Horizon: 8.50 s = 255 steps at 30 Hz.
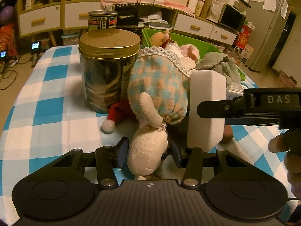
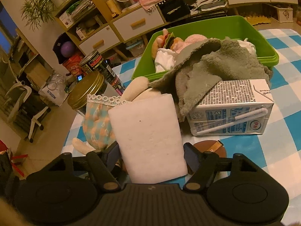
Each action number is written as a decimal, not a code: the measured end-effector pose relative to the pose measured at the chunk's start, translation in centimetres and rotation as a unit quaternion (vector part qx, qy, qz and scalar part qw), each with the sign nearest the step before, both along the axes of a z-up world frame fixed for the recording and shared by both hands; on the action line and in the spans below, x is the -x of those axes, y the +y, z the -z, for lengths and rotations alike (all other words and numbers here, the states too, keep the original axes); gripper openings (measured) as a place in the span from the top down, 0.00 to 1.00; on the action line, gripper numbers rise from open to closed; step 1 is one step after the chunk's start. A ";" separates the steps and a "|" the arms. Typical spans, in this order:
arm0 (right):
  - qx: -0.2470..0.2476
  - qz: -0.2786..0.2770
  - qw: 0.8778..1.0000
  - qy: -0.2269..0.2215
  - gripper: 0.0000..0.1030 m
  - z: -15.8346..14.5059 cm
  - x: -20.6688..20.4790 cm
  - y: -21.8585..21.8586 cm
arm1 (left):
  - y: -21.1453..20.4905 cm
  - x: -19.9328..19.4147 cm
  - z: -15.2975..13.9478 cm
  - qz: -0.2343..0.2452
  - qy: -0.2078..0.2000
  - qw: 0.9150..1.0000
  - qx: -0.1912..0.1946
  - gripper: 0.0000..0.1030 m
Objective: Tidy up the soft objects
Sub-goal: 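Carry the doll and sponge over the green tray and open both grippers, then move both open grippers back toward the two brown coasters, then close the left gripper on a brown coaster while the right grasps the Milk tea coaster, then carry both coasters over the green tray and open both grippers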
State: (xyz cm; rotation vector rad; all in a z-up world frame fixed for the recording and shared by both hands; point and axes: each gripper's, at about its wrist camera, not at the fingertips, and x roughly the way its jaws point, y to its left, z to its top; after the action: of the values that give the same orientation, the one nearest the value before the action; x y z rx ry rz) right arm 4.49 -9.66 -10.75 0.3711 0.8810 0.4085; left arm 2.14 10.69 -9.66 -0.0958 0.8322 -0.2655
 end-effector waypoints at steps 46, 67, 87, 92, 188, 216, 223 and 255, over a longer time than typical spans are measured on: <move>-0.043 0.171 0.984 0.015 0.47 -2.0 -0.6 -19.1 | -4.2 -2.1 -6.6 -0.025 -0.082 0.995 0.041 0.63; -0.128 0.203 0.971 -0.016 0.47 -5.1 -11.6 -16.6 | -12.1 -16.5 -9.3 0.000 -0.036 0.999 0.026 0.63; -0.126 0.174 0.977 -0.001 0.39 -1.8 -15.8 -15.4 | -13.2 -22.3 -5.6 -0.008 0.022 0.999 0.045 0.56; -0.140 0.177 0.974 0.004 0.33 -2.0 -15.7 -15.7 | -13.6 -21.9 -6.1 0.001 0.010 0.998 0.059 0.54; 0.180 -0.077 0.973 -0.118 0.19 5.0 2.8 -3.9 | -4.2 0.6 3.8 0.042 -0.049 0.995 -0.082 0.05; 0.187 -0.101 0.965 -0.155 0.64 4.5 2.1 -2.2 | -5.1 0.0 3.0 0.060 -0.063 0.992 -0.086 0.45; 0.175 -0.098 0.968 -0.152 0.66 4.1 2.2 -2.8 | -5.1 0.1 2.8 0.064 -0.061 0.993 -0.083 0.50; 0.123 -0.039 0.986 -0.104 0.67 2.0 3.6 -10.2 | -5.3 0.4 -0.3 0.056 -0.091 0.993 -0.040 0.50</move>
State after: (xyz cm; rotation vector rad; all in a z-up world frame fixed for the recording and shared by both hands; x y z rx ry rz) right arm 0.94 -19.85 -12.73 0.0644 0.7328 0.3967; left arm 1.76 5.40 -9.36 0.0495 0.6670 -0.3411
